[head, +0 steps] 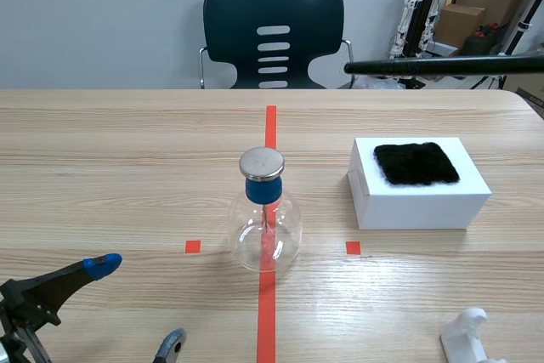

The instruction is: Do the electroscope experiment. move the rod toward and away from the electroscope

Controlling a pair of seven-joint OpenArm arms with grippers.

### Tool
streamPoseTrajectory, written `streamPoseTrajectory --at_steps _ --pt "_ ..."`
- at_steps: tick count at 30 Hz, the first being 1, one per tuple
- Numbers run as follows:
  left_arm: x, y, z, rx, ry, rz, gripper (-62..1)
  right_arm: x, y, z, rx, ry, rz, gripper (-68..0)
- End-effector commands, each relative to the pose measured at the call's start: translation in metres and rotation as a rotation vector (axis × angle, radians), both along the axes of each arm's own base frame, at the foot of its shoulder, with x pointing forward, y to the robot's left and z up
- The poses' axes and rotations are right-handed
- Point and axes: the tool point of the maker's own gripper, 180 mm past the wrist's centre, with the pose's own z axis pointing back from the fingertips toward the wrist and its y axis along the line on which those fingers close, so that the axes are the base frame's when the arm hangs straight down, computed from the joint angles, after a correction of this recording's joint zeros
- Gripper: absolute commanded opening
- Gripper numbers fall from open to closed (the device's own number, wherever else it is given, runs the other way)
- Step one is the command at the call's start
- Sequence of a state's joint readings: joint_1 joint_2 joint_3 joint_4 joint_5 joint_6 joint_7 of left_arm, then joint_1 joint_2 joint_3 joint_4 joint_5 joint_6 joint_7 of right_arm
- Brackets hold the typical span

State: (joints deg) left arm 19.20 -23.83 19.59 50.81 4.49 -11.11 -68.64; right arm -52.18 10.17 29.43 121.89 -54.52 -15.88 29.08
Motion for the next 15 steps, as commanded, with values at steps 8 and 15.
streamPoseTrajectory --at_steps 8,15 --pt "0.002 0.000 0.005 -0.017 -0.017 0.003 1.4 -0.016 -0.001 0.005 0.071 -0.018 -0.011 -66.5" --pt "0.002 0.000 0.005 -0.017 -0.017 0.003 1.4 -0.021 -0.005 -0.002 0.077 0.017 -0.031 -66.5"
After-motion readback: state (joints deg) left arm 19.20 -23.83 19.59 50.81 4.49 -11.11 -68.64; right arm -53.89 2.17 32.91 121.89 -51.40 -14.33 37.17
